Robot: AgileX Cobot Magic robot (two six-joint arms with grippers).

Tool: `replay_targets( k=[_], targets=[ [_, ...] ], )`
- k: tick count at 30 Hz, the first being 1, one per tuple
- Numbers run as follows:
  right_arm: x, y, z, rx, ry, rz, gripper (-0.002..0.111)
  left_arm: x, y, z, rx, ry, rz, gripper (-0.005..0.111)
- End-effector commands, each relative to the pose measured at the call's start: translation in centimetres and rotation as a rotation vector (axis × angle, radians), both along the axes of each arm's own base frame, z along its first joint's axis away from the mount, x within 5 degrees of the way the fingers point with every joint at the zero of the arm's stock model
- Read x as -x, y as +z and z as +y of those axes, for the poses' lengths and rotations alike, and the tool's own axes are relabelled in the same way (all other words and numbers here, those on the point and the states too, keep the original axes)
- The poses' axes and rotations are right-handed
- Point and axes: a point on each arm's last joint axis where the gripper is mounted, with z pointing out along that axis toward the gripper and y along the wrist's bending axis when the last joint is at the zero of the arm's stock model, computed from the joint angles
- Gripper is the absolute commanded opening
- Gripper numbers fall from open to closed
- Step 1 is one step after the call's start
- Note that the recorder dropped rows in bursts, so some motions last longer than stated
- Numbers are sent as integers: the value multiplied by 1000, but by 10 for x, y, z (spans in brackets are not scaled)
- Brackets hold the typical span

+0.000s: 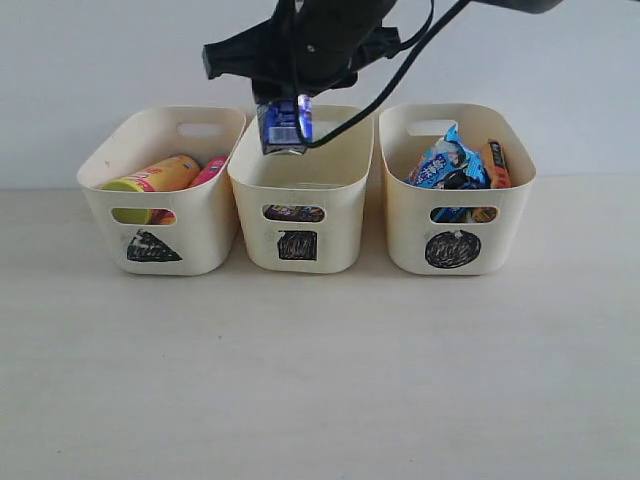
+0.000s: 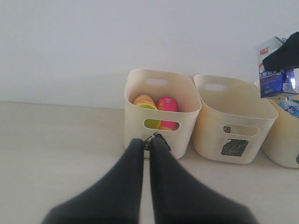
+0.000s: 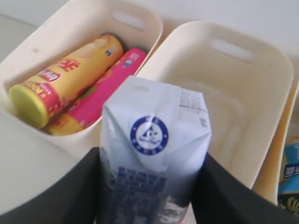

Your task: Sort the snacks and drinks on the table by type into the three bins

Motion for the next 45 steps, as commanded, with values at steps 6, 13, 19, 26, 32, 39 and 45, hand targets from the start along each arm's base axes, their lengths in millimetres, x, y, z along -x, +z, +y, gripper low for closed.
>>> replay_targets(
  k=[6,13,19,26,32,39,45],
  targets=[
    [-52,-14,-32,-53,-75,-144,0,0,-2,0,0,-5,5,4],
    [-71,-49,-32,-7,-84,-109,0,0,-2,0,0,-5,5,4],
    [-76,-67,-30,17,-88,-71,0,0,-2,0,-2,-5,3,4],
    [-76,-69,-30,21,-90,-64,14,0,-2,0,-2,-5,3,4],
    [-75,-67,-30,10,-97,-58,64,0,-2,0,-2,-5,3,4],
    [-70,-60,-34,16,-116,-38,78,0,-2,0,-2,-5,3,4],
    [-60,-52,-44,52,-169,52,72,0,-2,0,-2,-5,3,4]
  ],
)
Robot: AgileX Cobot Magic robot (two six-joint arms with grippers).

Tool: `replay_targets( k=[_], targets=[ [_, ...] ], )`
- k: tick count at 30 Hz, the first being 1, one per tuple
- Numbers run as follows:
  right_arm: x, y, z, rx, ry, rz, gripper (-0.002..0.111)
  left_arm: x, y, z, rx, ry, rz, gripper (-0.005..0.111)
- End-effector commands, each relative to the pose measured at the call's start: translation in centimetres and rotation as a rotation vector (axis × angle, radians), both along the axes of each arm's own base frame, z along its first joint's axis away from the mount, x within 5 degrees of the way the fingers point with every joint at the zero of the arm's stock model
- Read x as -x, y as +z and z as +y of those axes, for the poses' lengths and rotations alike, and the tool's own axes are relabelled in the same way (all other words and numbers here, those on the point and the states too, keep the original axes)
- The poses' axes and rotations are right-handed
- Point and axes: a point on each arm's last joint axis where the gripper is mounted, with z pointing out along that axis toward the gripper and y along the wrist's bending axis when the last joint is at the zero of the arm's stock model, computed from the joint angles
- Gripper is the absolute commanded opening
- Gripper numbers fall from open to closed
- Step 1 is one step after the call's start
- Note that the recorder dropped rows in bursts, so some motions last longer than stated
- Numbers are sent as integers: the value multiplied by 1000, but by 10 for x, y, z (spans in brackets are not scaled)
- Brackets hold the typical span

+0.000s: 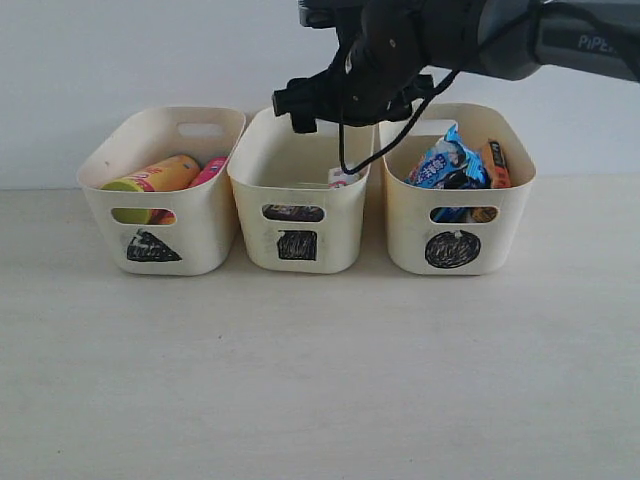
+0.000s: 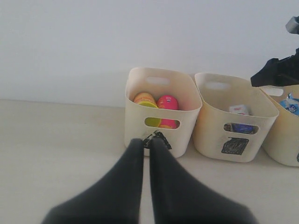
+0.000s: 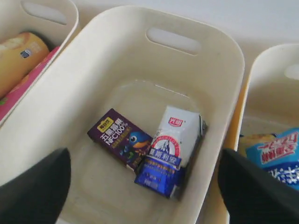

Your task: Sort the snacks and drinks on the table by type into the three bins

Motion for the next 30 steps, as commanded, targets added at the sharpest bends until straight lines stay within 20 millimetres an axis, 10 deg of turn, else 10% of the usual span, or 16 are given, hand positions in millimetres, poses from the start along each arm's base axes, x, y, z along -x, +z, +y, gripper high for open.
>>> replay_targets(
  k=[1,9,23,30],
  targets=[
    [8,12,-13,30,-53,66,68,0,-1,0,-1,-6,-2,4],
    [21,11,-23,98,-103,206,-1,0,-1,0,-1,-6,-2,4],
    [40,12,-30,200,-108,329,0,0,-1,0,-1,-6,-2,4],
    [67,9,-64,153,-91,251,0,0,-1,0,-1,-6,-2,4]
  ],
)
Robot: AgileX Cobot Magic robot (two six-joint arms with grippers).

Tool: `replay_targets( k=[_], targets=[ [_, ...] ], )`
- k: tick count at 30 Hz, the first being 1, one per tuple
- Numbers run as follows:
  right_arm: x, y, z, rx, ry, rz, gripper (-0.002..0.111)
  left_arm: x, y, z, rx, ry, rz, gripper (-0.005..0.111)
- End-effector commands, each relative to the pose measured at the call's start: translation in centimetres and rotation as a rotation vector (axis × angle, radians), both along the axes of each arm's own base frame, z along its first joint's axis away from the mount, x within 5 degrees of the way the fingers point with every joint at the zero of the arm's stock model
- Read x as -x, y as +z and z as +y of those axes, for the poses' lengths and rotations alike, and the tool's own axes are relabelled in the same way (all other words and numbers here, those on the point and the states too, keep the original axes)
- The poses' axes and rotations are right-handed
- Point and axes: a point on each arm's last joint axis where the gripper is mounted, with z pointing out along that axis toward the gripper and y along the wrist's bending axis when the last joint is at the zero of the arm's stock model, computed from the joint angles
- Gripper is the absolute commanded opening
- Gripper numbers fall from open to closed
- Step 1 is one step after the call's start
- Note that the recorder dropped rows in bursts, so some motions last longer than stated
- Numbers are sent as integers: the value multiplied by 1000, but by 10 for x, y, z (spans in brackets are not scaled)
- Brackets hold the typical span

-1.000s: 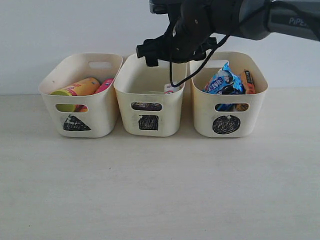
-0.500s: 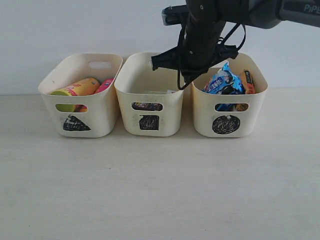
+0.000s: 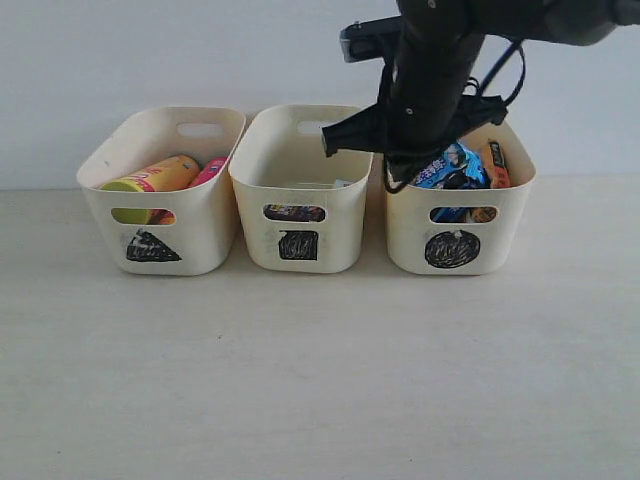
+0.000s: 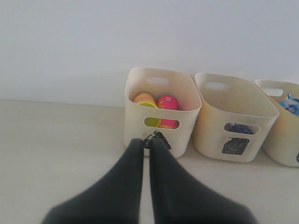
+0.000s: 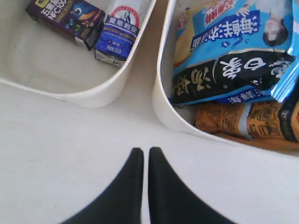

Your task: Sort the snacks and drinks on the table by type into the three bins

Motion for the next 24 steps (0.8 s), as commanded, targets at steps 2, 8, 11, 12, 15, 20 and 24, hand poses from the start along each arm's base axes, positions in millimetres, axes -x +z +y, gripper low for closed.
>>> replay_targets(
  k=[2,8,11,12,15,20,24],
  targets=[
    [22,-4,-42,-51,-34,-73,0,0,-1,0,-1,-6,-2,4],
    [54,-13,-107,-132,-156,-158,0,0,-1,0,-1,-6,-2,4],
    [76,-15,-138,-164,-219,-211,0,0,-1,0,-1,-6,-2,4],
    [85,-15,-148,-179,-240,-235,0,0,-1,0,-1,-6,-2,4],
    [109,-16,-168,-206,-281,-300,0,0,-1,0,-1,-6,-2,4],
    [157,-11,-194,-232,-338,-417,0,0,-1,0,-1,-6,-2,4],
    [196,-7,-199,-217,-308,-509,0,0,-1,0,-1,-6,-2,4]
  ],
)
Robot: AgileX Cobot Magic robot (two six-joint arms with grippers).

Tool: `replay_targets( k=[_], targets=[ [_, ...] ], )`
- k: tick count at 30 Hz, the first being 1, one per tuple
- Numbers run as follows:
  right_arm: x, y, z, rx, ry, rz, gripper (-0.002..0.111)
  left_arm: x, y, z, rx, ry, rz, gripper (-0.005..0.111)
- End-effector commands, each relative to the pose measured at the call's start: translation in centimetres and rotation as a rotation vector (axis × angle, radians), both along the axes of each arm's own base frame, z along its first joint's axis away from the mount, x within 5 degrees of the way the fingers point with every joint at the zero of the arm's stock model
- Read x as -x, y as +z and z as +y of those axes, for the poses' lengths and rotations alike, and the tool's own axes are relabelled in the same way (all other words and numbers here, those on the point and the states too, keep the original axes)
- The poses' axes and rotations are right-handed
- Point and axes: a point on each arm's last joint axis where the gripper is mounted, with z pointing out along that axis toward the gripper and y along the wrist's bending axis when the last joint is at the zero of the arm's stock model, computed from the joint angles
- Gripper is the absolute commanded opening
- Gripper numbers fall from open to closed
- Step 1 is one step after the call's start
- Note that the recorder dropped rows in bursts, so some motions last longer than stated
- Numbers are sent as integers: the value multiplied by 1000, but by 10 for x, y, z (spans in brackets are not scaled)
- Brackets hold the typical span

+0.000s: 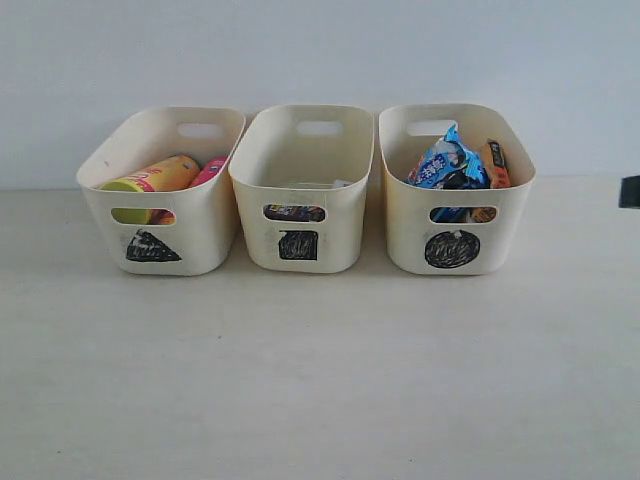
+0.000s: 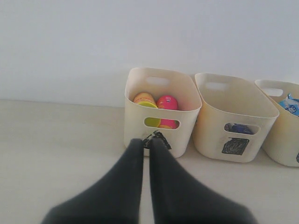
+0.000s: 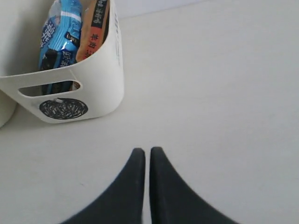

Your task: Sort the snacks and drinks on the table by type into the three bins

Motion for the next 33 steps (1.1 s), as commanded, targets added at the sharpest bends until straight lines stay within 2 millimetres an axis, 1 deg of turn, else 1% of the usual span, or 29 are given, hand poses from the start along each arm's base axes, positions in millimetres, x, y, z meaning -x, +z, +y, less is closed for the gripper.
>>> replay_targets(
  k=[1,2,7,10,12,15,21,33],
  targets=[
    [44,9,-6,24,11,-140,0,0,-1,0,-1,-6,-2,4],
    [51,6,-7,24,11,-149,0,0,-1,0,-1,-6,-2,4],
    [97,13,-11,8,5,-316,0,0,-1,0,-1,-6,-2,4],
    [116,16,-13,-30,-9,-390,0,0,-1,0,-3,-6,-3,4],
    [126,19,-13,-98,-23,-435,0,0,-1,0,-3,-6,-3,4],
    [137,25,-13,-112,-21,-503,0,0,-1,0,-3,-6,-3,4],
    [148,29,-14,-120,-20,-563,0,0,-1,0,-3,-6,-3,4],
    [148,29,-14,-119,-19,-564,0,0,-1,0,-3,-6,-5,4]
  ],
)
